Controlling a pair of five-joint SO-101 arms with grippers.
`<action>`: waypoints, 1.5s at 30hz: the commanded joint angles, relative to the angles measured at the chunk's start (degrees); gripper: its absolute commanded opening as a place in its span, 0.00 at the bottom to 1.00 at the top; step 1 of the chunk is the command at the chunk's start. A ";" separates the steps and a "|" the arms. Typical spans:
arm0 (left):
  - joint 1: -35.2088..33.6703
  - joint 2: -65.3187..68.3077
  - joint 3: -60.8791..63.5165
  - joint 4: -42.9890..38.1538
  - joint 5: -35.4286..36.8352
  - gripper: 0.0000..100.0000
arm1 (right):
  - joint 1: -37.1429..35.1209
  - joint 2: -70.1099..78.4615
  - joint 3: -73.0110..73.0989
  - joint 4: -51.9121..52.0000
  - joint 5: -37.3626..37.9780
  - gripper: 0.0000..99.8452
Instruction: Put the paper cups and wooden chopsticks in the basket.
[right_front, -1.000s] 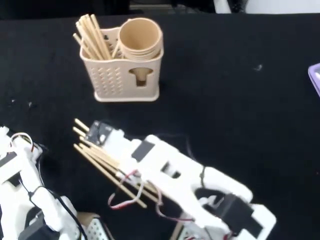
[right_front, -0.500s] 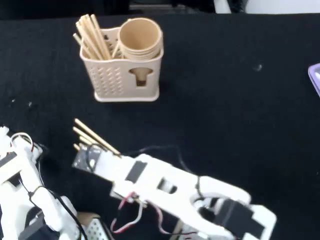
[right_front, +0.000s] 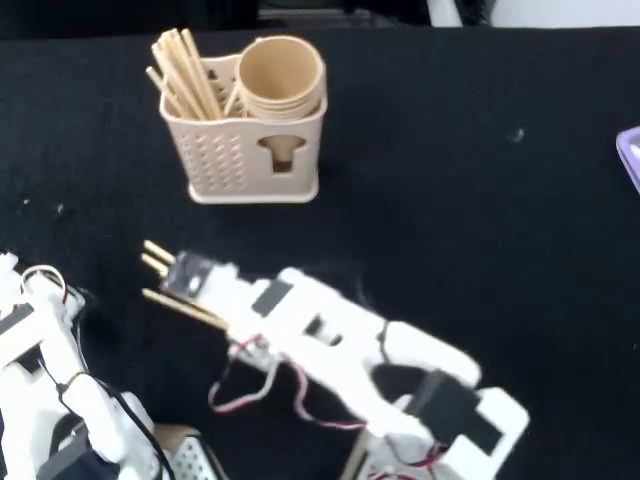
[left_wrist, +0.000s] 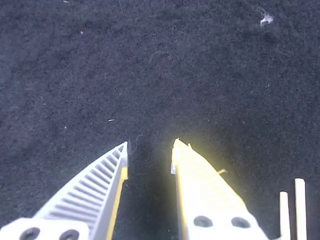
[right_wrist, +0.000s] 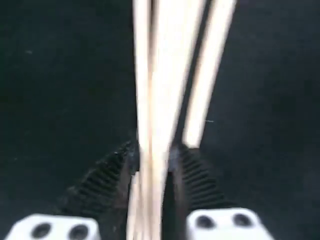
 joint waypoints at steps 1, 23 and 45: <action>-0.40 -1.14 -3.21 -0.79 0.44 0.15 | 5.71 -5.14 -2.15 0.70 0.62 0.03; -0.13 -1.14 -3.21 -0.79 0.35 0.15 | 3.52 -9.98 2.51 -0.53 1.14 0.13; -0.13 -1.14 -3.21 -0.70 0.26 0.15 | 1.58 -9.98 6.81 -7.38 1.41 0.21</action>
